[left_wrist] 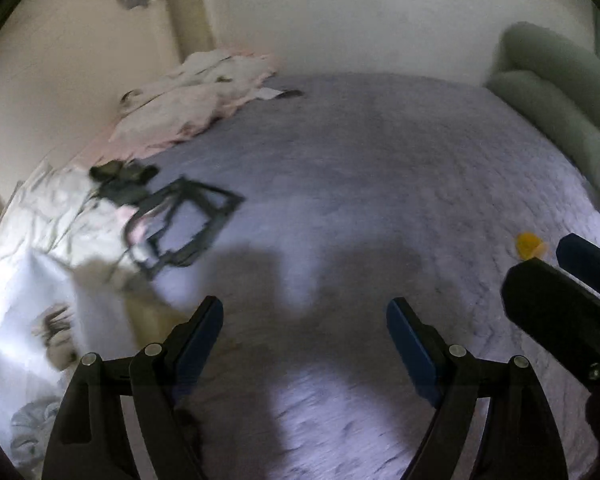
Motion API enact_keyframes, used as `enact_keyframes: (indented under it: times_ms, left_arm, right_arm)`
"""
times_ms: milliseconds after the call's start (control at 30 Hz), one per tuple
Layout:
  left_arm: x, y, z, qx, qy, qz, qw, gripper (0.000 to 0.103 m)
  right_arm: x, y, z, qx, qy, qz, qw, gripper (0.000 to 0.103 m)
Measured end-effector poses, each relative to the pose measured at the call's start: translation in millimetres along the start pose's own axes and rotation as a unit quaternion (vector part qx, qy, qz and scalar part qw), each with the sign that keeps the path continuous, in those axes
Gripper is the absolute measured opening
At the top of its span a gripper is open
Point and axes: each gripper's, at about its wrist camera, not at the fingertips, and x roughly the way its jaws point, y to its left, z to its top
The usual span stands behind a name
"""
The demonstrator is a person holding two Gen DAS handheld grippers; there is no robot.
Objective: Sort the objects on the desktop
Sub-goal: 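Withdraw both tools from the tote bag back over the bed, then grasp a yellow jelly cup with the left tool while the right tool grasps the bread bun bag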
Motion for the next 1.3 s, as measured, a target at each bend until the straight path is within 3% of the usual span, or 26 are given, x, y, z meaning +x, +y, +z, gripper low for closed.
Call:
enact_keyframes:
  times_ms: [200, 433, 533, 600, 700, 800, 867, 933, 1000, 1033, 1133, 1300]
  left_arm:
    - [19, -45, -2, 0.018, -0.019, -0.056, 0.9981, 0.084]
    - [62, -84, -7, 0.031, -0.054, -0.115, 0.9914, 0.084]
    - [82, -100, -10, 0.032, -0.053, -0.133, 0.9892, 0.084]
    - [96, -107, -9, 0.027, -0.045, -0.147, 0.9878, 0.084]
    - [115, -107, -3, 0.011, -0.014, -0.164, 0.9862, 0.084]
    - [119, -96, -8, -0.022, -0.007, -0.197, 0.9802, 0.083]
    - [115, -86, -13, -0.048, -0.018, -0.221, 0.9739, 0.083]
    - [115, -78, -16, -0.071, -0.019, -0.241, 0.9678, 0.083]
    - [113, -80, -16, -0.069, -0.018, -0.238, 0.9687, 0.083]
    - [112, -83, -15, -0.062, -0.016, -0.228, 0.9716, 0.083]
    - [111, -103, -13, -0.022, -0.01, -0.184, 0.9826, 0.083]
    - [108, -114, -15, 0.007, -0.002, -0.151, 0.9885, 0.084]
  right_arm:
    - [5, -60, -7, 0.088, -0.001, -0.015, 0.996, 0.068]
    - [18, -134, -28, 0.179, -0.035, -0.109, 0.977, 0.068]
    - [29, -149, -36, 0.196, -0.037, -0.125, 0.972, 0.068]
    - [48, -157, -44, 0.176, -0.018, -0.178, 0.968, 0.068]
    - [58, -159, -47, 0.168, -0.026, -0.188, 0.967, 0.068]
    - [70, -162, -53, 0.167, -0.071, -0.205, 0.962, 0.068]
    - [84, -172, -47, 0.181, -0.064, -0.19, 0.963, 0.065]
    - [94, -186, -44, 0.213, -0.053, -0.195, 0.956, 0.057]
    - [101, -204, -49, 0.255, -0.033, -0.195, 0.946, 0.039]
    - [95, -211, -52, 0.279, -0.047, -0.191, 0.94, 0.035]
    - [91, -219, -58, 0.302, -0.058, -0.18, 0.934, 0.029]
    - [88, -213, -56, 0.286, -0.054, -0.199, 0.936, 0.015]
